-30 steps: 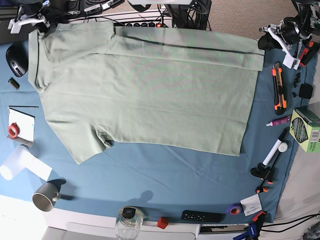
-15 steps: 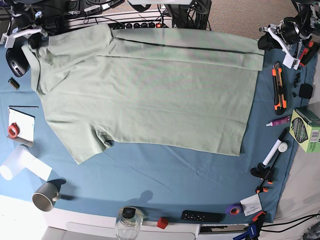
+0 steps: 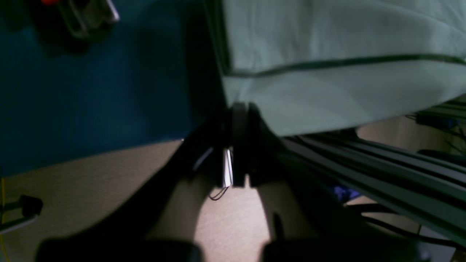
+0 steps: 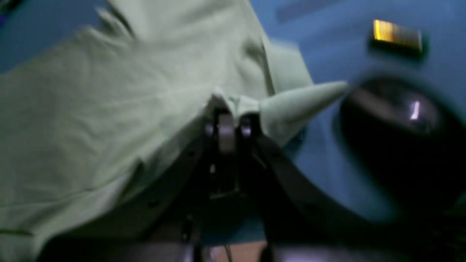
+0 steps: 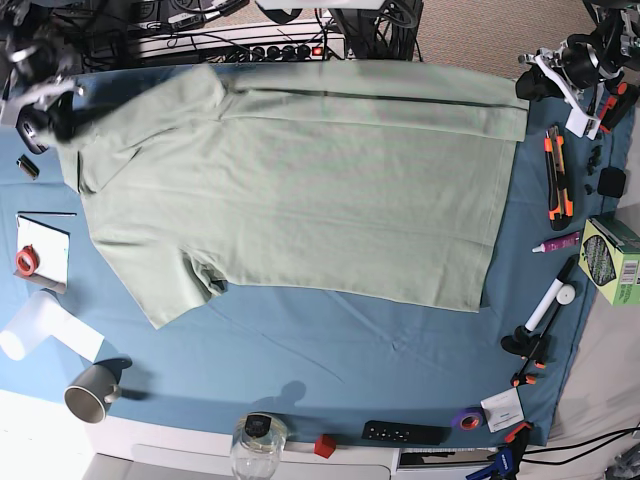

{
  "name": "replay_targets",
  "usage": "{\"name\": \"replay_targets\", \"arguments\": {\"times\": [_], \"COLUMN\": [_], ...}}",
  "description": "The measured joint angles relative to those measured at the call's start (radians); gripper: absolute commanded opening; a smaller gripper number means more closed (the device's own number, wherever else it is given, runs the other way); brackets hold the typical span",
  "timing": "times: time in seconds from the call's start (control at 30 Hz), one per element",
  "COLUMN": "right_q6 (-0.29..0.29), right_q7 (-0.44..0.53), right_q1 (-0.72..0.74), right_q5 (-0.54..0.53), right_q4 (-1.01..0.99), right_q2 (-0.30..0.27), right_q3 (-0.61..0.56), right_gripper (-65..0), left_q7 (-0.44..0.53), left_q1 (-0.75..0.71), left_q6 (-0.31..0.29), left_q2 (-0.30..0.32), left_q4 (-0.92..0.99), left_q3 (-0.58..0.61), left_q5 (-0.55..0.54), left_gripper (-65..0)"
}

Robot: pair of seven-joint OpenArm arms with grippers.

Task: Fold the T-shirt properly
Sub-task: 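Pull the shirt edge with both grippers to straighten it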

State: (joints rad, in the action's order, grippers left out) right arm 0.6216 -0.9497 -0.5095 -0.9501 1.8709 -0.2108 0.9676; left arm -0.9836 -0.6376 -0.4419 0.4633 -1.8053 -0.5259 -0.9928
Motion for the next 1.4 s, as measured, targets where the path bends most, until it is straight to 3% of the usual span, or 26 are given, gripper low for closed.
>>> {"name": "replay_targets", "arguments": {"times": [0.1,0.17,0.27,0.3,0.53,0.8,0.97,1.4], "right_q6": [0.005,0.008,-0.138,-0.152,-0.143,-0.147,-0.233,-0.242], "right_q7": [-0.002,0.003,0.002,-0.018,-0.001,-0.022,-0.035,-0.034], "right_q1": [0.0,-0.003,-0.012,-0.018,-0.006,-0.009,-0.033,-0.021], "right_q5": [0.0,0.08,0.132,0.143,0.112,0.167,0.275,0.303], "right_q4": [0.051,0.048,-0.067,-0.099,-0.063,-0.064,-0.064,-0.064], "right_q2": [-0.002,0.028,0.084,0.086,0.051,0.05,0.051,0.053], "right_q3": [0.0,0.0,-0.001,-0.007,-0.032,-0.032,-0.032,-0.033], "right_gripper": [-65.0,-65.0,-65.0,-65.0,-65.0,-65.0,-65.0,-65.0], "left_q7": [0.0,0.0,0.0,0.0,0.011,0.011,0.011,0.011], "left_q1": [0.0,0.0,0.0,0.0,-0.001,-0.001,-0.001,0.0], "left_q6": [0.0,0.0,0.0,0.0,0.0,0.0,0.0,0.0], "left_q2": [0.0,0.0,0.0,0.0,0.0,0.0,0.0,0.0], "left_q4": [0.0,0.0,0.0,0.0,0.0,0.0,0.0,0.0], "left_q3": [0.0,0.0,0.0,0.0,0.0,0.0,0.0,0.0], "left_q5": [0.0,0.0,0.0,0.0,0.0,0.0,0.0,0.0], "left_gripper": [-65.0,-65.0,-65.0,-65.0,-65.0,-65.0,-65.0,-65.0]}}
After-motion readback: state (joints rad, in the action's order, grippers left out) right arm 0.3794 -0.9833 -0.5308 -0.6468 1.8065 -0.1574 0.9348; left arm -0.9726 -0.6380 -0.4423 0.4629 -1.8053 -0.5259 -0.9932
